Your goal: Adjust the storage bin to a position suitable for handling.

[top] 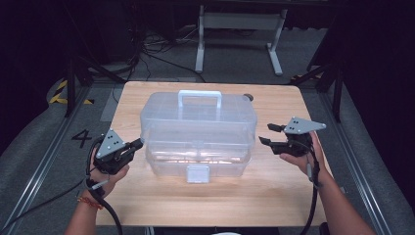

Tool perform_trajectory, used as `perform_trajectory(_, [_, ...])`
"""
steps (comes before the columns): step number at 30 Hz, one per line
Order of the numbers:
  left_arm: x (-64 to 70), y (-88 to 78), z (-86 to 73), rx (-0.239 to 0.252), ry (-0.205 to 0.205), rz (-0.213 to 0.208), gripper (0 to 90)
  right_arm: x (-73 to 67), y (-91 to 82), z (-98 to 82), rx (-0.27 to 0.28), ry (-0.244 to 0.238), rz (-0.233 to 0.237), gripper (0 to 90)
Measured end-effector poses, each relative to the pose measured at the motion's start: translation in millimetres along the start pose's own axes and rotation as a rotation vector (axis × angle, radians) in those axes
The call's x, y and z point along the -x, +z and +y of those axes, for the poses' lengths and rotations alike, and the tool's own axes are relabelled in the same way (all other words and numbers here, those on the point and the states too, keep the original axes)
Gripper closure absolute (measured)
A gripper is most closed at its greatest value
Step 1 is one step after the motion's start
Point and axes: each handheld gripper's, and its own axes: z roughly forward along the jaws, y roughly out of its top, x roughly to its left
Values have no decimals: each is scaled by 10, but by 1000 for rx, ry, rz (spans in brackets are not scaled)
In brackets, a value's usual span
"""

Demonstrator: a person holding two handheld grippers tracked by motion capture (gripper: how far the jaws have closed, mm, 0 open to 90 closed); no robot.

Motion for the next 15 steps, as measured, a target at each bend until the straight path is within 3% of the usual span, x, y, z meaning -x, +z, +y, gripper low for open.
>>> perform_trajectory(5, [-17,-3,41,1,0,0,897,-117,94,-36,2,-31,4,434])
perform_trajectory(11, [-23,-1,55,-2,5,-2,897,-216,69,31,100,-50,-18,446])
perform_trajectory(15, [-15,6,66,-1,19,3,884,-269,66,60,132,-54,-31,446])
